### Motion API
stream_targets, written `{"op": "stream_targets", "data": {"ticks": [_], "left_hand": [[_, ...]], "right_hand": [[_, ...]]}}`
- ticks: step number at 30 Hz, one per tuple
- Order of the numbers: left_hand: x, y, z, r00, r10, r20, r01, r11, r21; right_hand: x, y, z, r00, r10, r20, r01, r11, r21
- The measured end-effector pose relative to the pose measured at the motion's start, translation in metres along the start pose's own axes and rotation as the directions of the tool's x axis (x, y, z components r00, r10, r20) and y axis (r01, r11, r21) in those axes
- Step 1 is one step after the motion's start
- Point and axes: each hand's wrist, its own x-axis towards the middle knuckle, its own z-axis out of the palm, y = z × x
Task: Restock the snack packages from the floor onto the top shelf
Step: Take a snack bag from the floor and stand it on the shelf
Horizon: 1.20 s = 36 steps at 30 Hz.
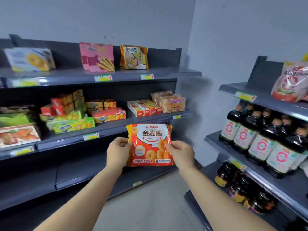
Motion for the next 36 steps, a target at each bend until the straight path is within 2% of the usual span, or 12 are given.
{"op": "stream_targets", "data": {"ticks": [6,12,17,27,36], "left_hand": [[0.043,0.022,-0.060,0.982,0.013,-0.186,-0.022,0.999,-0.047],[0.071,0.051,-0.126,0.927,0.044,-0.371,-0.064,0.997,-0.043],[0.084,0.065,-0.187,0.882,0.073,-0.465,-0.085,0.996,-0.004],[0.127,0.074,-0.332,0.811,0.100,-0.576,-0.123,0.992,-0.001],[0.182,0.085,-0.469,0.783,0.175,-0.596,-0.162,0.984,0.076]], "right_hand": [[0.037,-0.054,0.069,0.983,-0.108,0.147,0.107,0.994,0.013],[0.051,-0.119,0.134,0.918,-0.277,0.284,0.261,0.961,0.095],[0.048,-0.162,0.196,0.865,-0.356,0.353,0.327,0.935,0.140],[0.011,-0.252,0.341,0.794,-0.455,0.404,0.379,0.889,0.257],[-0.018,-0.330,0.475,0.761,-0.482,0.434,0.357,0.870,0.340]]}}
